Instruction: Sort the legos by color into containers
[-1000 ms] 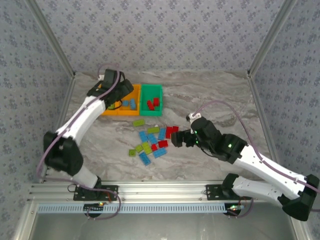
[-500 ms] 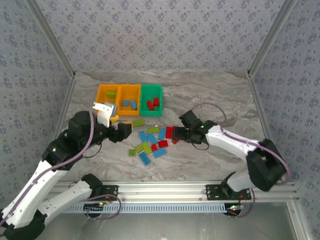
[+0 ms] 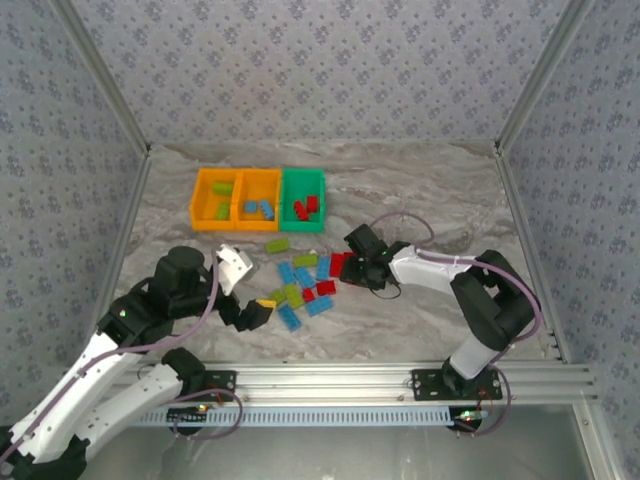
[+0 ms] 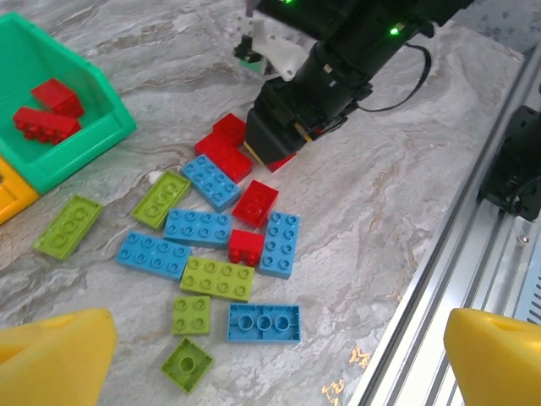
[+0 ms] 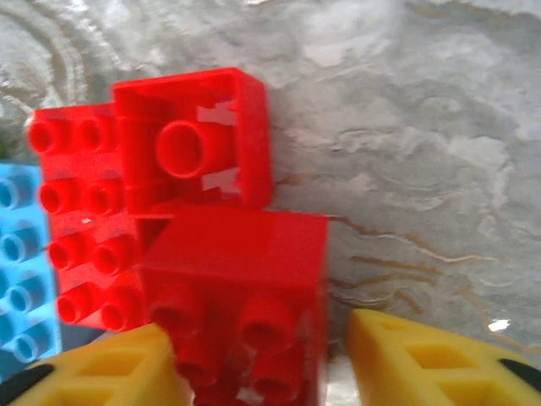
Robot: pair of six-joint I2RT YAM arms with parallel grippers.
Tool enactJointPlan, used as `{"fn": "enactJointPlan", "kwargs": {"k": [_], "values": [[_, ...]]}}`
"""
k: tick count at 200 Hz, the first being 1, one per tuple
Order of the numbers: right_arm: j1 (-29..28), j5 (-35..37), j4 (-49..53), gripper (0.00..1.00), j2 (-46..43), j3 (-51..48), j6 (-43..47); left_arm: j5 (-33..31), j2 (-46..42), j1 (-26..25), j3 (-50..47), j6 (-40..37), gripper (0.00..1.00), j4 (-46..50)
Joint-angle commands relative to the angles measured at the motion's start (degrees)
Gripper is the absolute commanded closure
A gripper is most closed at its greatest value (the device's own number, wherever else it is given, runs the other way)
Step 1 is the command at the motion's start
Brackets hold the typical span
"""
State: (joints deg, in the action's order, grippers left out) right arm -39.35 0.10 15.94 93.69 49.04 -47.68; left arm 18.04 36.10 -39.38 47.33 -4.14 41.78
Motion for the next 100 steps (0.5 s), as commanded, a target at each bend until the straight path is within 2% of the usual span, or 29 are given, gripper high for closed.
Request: {"fn": "enactJointPlan", "kwargs": {"k": [1,6,30,47,75,100], "values": [[0.02,1.62,1.36,0.55,0.79,-1.25,-1.21,2.78,-0.16,-0.44,-1.08,-2.13,0.01,-2.45],[-0.02,2.06,1.82,0.56,0.7,-1.1,-1.1,2.72,-0.23,-0.5,-1.28,-1.95,0.01,-2.49],[-0.72,5.93,3.74,0.71,-2.38,-0.87,-1.24,4.18,-0.46,-0.71,-1.43,-2.13,0.01,-2.14],[-2.08,10.09,5.05,0.81,-7.12,-1.0,-0.66,8.84,-1.05,-1.07,-2.29,-3.78,0.01,-2.57],[-6.83,18.42,6.59,0.82,-16.61,0.67,4.11,12.84,-3.65,-2.78,-4.82,-5.15,0.01,-7.57],[-11.08,19.12,4.57,0.82,-18.54,6.34,12.82,13.32,-5.47,-3.12,-5.3,-5.53,0.01,-8.99]]}}
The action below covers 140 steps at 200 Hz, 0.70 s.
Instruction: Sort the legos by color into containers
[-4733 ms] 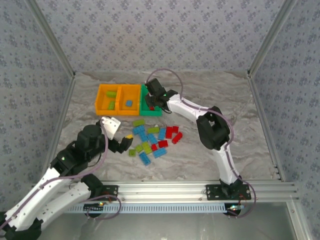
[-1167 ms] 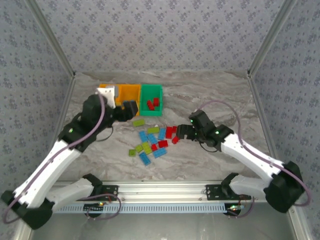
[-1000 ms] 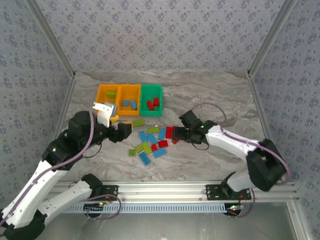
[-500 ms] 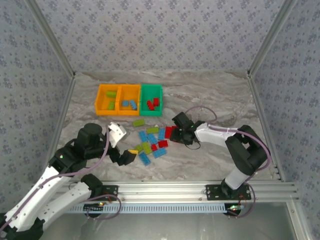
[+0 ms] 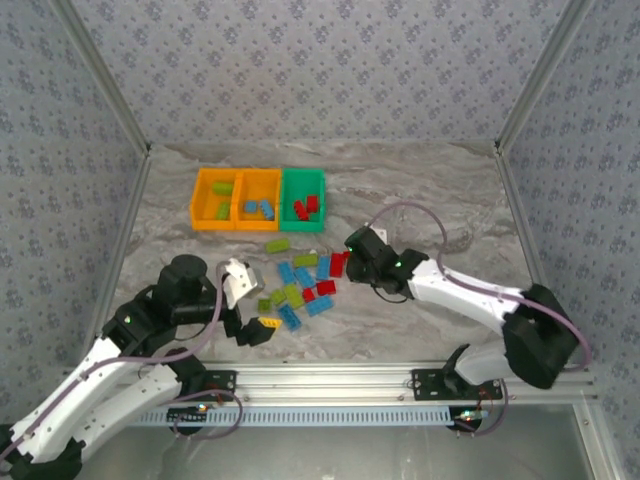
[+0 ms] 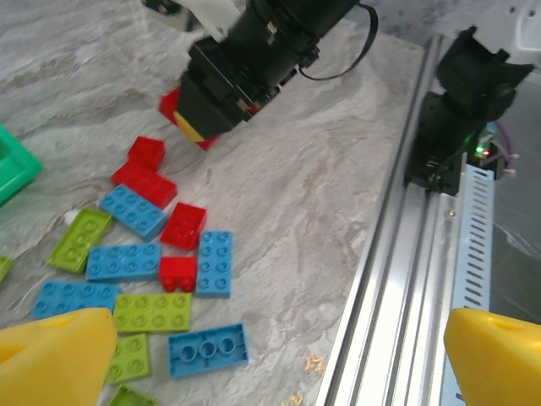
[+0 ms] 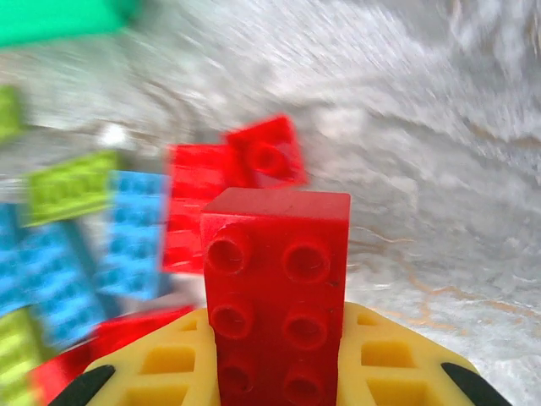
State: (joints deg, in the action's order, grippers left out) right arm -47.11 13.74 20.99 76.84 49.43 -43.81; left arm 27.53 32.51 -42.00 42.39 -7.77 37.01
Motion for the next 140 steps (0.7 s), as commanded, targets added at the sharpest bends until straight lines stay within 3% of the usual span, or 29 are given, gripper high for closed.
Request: {"fn": "enactJointPlan", "kwargs": {"k": [1,24,53,74,100,140], "values": [[-3.32,5.48,-0.48,0.82,-1.69,5.95,8.95,3.84,-1.95,-0.48,-0.41,-1.94,0.01,-4.36],[-4.07,4.31,-1.77,0.82,4.62,14.77,15.73,-1.25,-3.08,-0.39,-1.64,0.76,0.01,-6.87],[0.17,0.77,-3.15,0.82,19.39,29.97,20.17,-22.17,-3.01,0.01,-1.79,6.71,0.01,-5.24],[3.11,-1.01,-0.29,0.82,32.63,43.16,21.73,-31.32,-1.75,0.35,-1.29,9.06,0.01,-2.57],[5.92,-3.57,3.42,0.79,45.9,57.61,21.53,-36.0,0.27,1.02,-0.22,11.79,0.01,-0.69],[6.53,-3.99,9.48,0.69,56.26,71.46,24.69,-36.19,3.22,3.52,0.48,13.43,0.01,-0.01]]}}
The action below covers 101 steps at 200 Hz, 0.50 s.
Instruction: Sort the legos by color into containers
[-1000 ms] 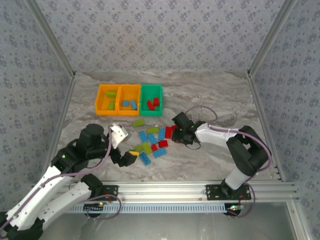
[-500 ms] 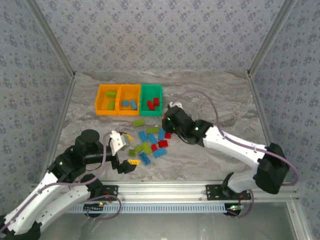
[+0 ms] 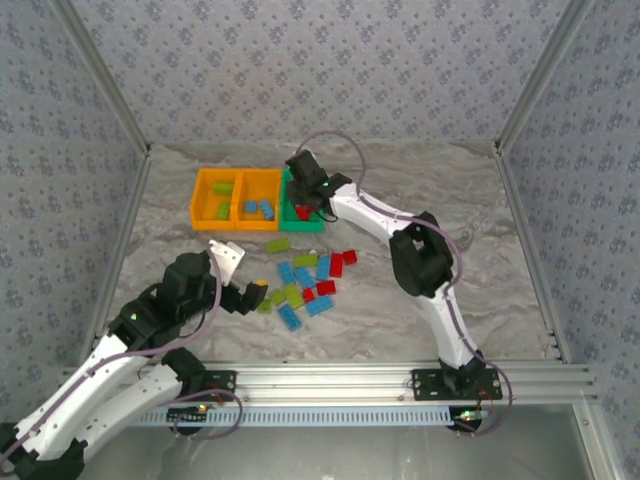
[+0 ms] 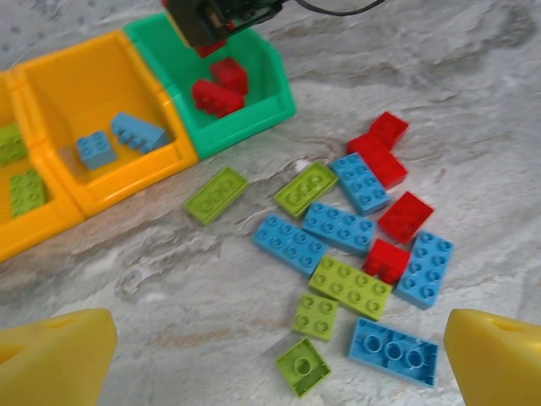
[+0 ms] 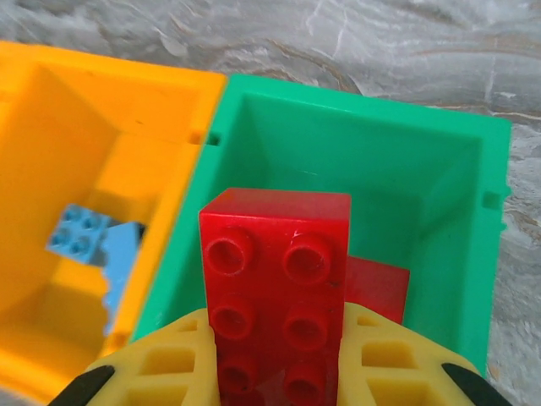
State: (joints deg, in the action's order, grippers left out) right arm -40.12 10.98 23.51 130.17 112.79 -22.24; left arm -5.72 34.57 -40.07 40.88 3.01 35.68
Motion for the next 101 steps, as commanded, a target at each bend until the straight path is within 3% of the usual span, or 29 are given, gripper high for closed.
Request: {"fn": "enactJointPlan", "kwargs": {"k": [1,19,30,47,81,101], "values": [[-0.48,-1.19,7.06,0.69,3.0,8.21,3.1,-2.96,1.19,1.68,2.0,2.68,0.01,1.32],[-0.5,-0.42,8.25,0.65,2.72,8.59,3.45,-2.19,1.81,3.27,2.18,3.27,0.01,1.21],[-0.66,0.21,8.54,0.54,1.37,7.83,3.69,-1.48,1.97,4.17,2.07,3.4,0.01,0.91],[-0.6,1.0,8.56,0.47,-1.15,6.38,4.28,-0.5,2.34,5.56,2.12,4.11,0.01,0.66],[-0.55,1.85,9.78,0.46,-8.88,1.86,4.72,-0.36,3.43,6.72,3.67,7.47,0.01,1.41],[-1.2,1.05,9.73,0.46,-18.13,-5.49,4.16,-4.75,4.59,6.68,6.51,16.3,0.01,4.43]]}}
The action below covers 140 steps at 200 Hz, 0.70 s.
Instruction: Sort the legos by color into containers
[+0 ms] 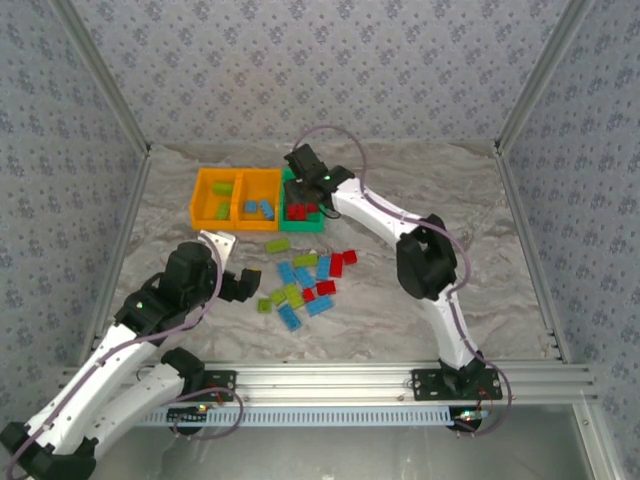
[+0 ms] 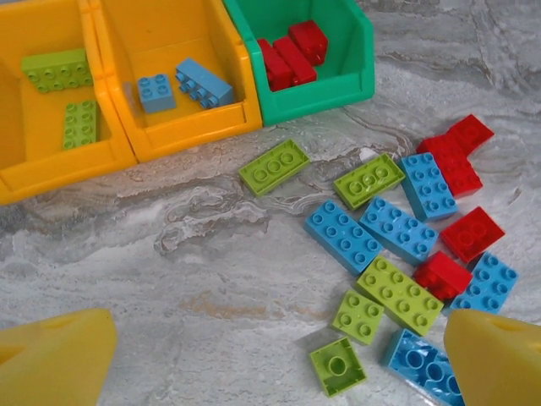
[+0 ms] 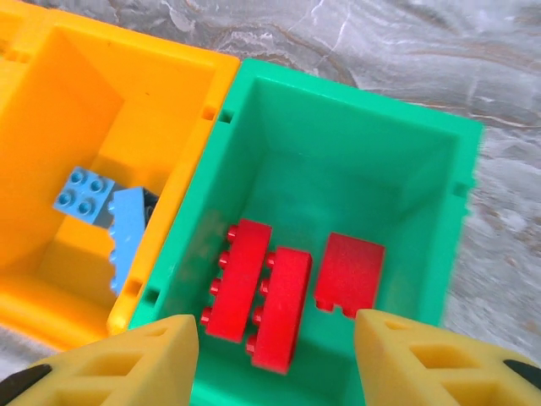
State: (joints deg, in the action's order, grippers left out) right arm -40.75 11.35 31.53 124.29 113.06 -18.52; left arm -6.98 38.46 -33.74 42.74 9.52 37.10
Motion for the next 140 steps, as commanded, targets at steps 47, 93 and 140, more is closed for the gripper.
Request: {"fn": "enactJointPlan", "kwargs": {"k": [47,93,140], "values": [[-8.19,-2.97,-0.67,0.28,-44.4,-34.56,1.59,-6.61,7.84,0.36,4.13,30.74,0.01,-0.58],[-18.46,-5.56,2.63,0.01,-64.79,-51.88,-3.92,-6.45,31.83,-0.65,10.8,37.65,0.01,-6.43],[-21.93,-1.46,5.13,0.0,-68.71,-56.22,-8.33,-9.54,53.82,-1.36,18.65,40.84,0.01,-13.6]]}}
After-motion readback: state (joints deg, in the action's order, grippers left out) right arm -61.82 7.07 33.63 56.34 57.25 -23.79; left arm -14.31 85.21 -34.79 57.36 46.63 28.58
